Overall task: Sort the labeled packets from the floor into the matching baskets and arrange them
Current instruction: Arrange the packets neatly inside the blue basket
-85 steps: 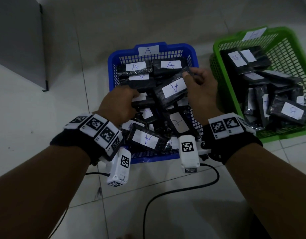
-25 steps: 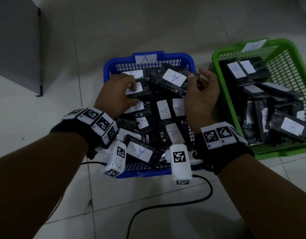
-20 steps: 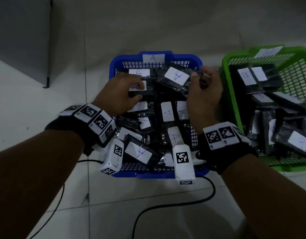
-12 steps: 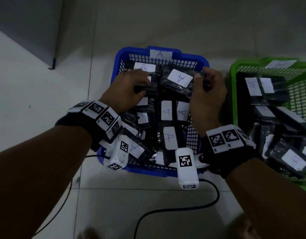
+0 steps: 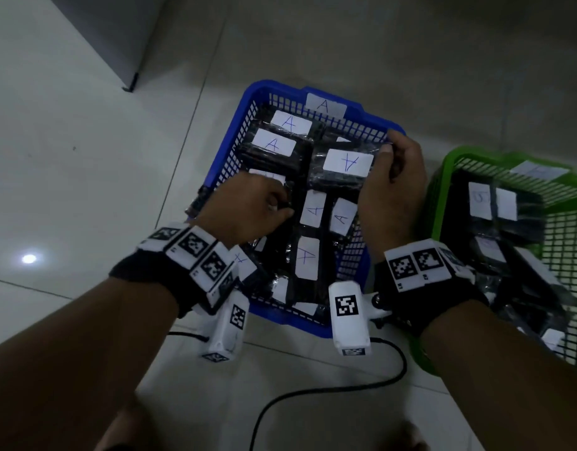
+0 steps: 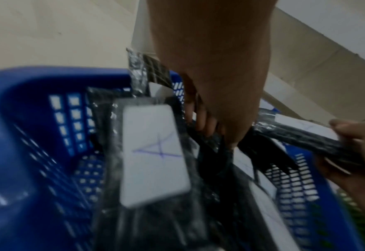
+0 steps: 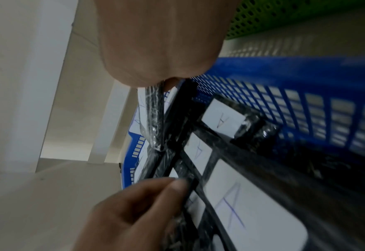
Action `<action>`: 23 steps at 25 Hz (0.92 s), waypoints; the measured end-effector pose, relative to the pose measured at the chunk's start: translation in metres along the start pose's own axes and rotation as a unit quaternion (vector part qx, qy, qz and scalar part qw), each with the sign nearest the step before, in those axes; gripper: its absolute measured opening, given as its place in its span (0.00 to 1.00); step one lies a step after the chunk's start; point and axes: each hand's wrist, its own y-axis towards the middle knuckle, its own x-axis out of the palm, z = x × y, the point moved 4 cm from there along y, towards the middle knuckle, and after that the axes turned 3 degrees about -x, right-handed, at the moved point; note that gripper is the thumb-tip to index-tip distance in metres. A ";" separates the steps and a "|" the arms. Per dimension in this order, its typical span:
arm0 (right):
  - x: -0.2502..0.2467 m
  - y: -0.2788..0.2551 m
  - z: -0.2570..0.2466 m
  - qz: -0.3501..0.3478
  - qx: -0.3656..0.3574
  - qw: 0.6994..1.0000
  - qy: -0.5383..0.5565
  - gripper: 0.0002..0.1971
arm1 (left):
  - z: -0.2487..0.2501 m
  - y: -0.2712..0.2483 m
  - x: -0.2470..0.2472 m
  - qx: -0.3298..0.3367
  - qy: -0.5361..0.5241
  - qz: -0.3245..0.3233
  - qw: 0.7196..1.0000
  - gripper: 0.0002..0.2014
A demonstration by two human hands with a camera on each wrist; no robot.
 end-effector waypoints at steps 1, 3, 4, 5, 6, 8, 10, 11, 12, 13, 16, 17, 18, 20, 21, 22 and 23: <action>0.000 0.004 0.000 0.001 -0.006 1.000 0.000 0.12 | 0.006 0.003 0.010 -0.031 -0.001 -0.023 0.999 0.16; -0.005 0.008 0.002 -0.001 -0.017 1.000 -0.002 0.13 | 0.013 0.007 0.026 -0.115 -0.025 -0.035 0.992 0.19; -0.009 0.009 0.003 -0.006 -0.023 1.000 -0.001 0.13 | 0.014 0.010 0.032 -0.156 -0.040 -0.031 0.986 0.20; -0.012 0.010 0.005 -0.015 -0.025 1.000 -0.002 0.14 | 0.014 0.012 0.036 -0.191 -0.050 -0.028 0.980 0.22; -0.015 0.010 0.007 -0.023 -0.026 0.999 -0.004 0.14 | 0.014 0.014 0.038 -0.215 -0.057 -0.025 0.975 0.23; -0.020 0.012 0.008 -0.036 -0.032 0.999 -0.020 0.15 | 0.015 0.015 0.039 -0.247 -0.071 -0.024 0.966 0.24; -0.024 0.014 0.009 -0.049 -0.042 0.996 -0.056 0.15 | 0.015 0.013 0.042 -0.271 -0.114 -0.035 0.955 0.18; -0.025 0.014 0.009 -0.054 -0.046 0.995 -0.069 0.15 | 0.014 0.013 0.044 -0.285 -0.145 -0.044 0.947 0.15; -0.027 0.014 0.009 -0.057 -0.049 0.994 -0.075 0.15 | 0.013 0.012 0.045 -0.297 -0.180 -0.048 0.936 0.14; -0.026 0.015 0.010 -0.062 -0.052 0.994 -0.076 0.15 | 0.011 0.010 0.044 -0.313 -0.220 -0.048 0.923 0.12; -0.022 0.019 0.013 -0.077 -0.068 0.992 -0.080 0.15 | 0.000 0.005 0.043 -0.355 -0.313 -0.032 0.880 0.09; -0.020 0.019 0.014 -0.082 -0.075 0.990 -0.083 0.14 | -0.003 0.003 0.043 -0.357 -0.317 -0.022 0.878 0.08; -0.019 0.020 0.016 -0.085 -0.082 0.990 -0.084 0.14 | -0.004 0.002 0.042 -0.352 -0.313 -0.008 0.882 0.05; -0.017 0.021 0.018 -0.085 -0.088 0.990 -0.073 0.12 | -0.002 0.001 0.041 -0.329 -0.259 0.017 0.908 0.05; -0.017 0.022 0.019 -0.087 -0.087 0.990 -0.069 0.12 | 0.001 0.001 0.042 -0.316 -0.221 0.021 0.922 0.05; -0.018 0.023 0.019 -0.088 -0.088 0.990 -0.071 0.11 | 0.004 0.001 0.043 -0.305 -0.187 0.024 0.933 0.06; -0.019 0.025 0.019 -0.088 -0.092 0.989 -0.075 0.11 | 0.009 0.001 0.044 -0.295 -0.164 0.030 0.941 0.08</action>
